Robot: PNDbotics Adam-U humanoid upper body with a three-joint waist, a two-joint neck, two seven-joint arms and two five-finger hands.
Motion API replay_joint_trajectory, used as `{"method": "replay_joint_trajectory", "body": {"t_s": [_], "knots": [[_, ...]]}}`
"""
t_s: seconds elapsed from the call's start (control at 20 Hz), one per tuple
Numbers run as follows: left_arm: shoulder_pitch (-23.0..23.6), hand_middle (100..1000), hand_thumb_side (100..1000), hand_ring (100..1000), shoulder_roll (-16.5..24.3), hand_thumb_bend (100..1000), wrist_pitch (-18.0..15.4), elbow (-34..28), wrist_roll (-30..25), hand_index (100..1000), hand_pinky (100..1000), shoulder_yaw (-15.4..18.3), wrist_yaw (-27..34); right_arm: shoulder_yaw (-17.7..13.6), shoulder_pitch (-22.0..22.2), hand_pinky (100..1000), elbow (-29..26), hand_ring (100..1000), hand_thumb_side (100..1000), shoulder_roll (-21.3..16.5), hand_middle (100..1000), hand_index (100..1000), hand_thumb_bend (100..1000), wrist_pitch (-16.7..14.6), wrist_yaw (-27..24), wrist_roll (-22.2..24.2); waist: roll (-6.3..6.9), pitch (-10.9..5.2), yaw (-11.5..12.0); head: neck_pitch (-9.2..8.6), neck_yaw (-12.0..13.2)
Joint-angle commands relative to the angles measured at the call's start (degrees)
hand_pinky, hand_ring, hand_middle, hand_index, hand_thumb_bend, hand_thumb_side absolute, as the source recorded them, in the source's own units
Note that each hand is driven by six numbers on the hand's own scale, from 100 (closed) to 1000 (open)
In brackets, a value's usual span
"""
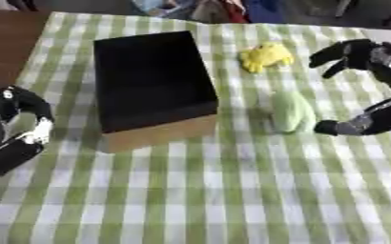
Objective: Pick up objects on the table and place them in the box.
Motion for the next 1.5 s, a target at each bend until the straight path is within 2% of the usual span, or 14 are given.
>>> {"method": "replay_joint_trajectory", "body": {"t_s": [0.05, 0.85, 1.0, 1.5], "knots": [[-0.14, 528, 100, 512, 1.20, 121, -0.08, -0.93, 0.04, 551, 677, 0.02, -0.20, 0.28, -1.56, 710, 1.62, 835, 126, -2.11, 738, 843, 628, -0.12, 1.03, 1.04, 0.22, -1.10, -0.11, 0.21, -0.20], [0.07, 529, 100, 510, 1.06, 124, -0.11, -0.90, -0.02, 550, 677, -0.09, -0.11, 3.57, -8.94, 717, 13.32, 829, 100, 3.02, 738, 838, 615, -2.03, 8.50, 4.55, 0.63, -1.22, -0.06, 0.42, -0.51], [0.04, 529, 100, 510, 1.00, 125, -0.12, -0.89, -0.08, 550, 677, -0.14, -0.11, 3.71, -9.80, 718, 15.40, 828, 130, 4.24, 738, 836, 588, -2.33, 9.71, 4.68, 0.63, -1.18, -0.09, 0.48, -0.50], [0.02, 530, 100, 509, 0.91, 126, -0.08, -0.89, -0.08, 550, 677, -0.15, -0.06, 3.93, -11.28, 718, 21.80, 825, 116, 8.15, 734, 823, 581, -3.70, 14.18, 4.74, 0.63, -1.10, 0.06, 0.48, -0.59]]}}
